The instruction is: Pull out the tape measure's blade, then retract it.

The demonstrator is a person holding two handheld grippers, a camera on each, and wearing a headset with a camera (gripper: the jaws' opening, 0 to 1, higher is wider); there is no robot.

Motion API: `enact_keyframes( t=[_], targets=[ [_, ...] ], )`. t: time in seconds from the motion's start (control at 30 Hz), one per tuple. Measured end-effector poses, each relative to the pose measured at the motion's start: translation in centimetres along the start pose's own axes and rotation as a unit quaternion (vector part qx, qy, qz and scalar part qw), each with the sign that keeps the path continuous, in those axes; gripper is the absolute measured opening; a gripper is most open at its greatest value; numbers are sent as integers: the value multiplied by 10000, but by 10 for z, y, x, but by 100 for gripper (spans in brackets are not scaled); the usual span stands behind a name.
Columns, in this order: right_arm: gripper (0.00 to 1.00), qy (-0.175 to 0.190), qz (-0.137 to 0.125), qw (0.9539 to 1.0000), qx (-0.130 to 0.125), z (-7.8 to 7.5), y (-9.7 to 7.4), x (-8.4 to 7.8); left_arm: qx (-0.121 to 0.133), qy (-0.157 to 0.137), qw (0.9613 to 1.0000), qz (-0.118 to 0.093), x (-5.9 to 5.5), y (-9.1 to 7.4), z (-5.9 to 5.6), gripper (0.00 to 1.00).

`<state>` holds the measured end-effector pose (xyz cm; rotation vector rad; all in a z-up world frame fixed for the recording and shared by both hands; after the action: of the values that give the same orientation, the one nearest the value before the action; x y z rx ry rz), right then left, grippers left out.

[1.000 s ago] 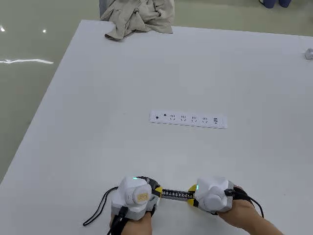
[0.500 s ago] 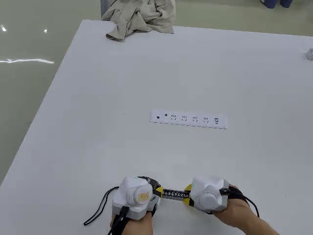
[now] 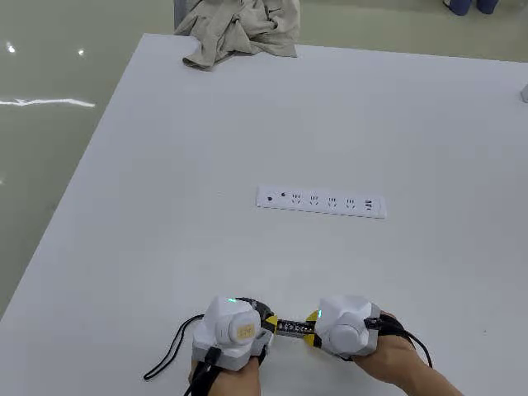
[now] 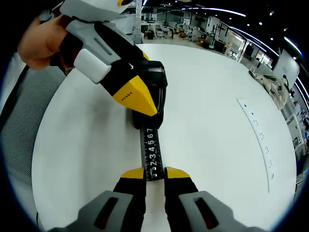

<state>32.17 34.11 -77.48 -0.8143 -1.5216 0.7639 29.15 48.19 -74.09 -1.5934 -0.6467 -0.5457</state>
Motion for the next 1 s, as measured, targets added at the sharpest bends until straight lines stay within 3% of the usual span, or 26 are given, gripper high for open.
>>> enact_keyframes(
  t=[1.0],
  targets=[
    [13,113,-76,9999,21,3,11,19,-22,34,10000,35,-1,0,-1,56]
  ],
)
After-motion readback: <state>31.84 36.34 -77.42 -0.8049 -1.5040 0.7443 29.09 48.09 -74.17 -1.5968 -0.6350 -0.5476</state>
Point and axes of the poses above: the centre of the closed fingertips' face, and the gripper's own axes: y roughly forward along the fingers, z roughly to its left, x roughly out of its top, the point moved 6 cm from there along -y, roughly backward along the fingers, and after that the axes turned 3 degrees about -y, right-handed, at the moved point
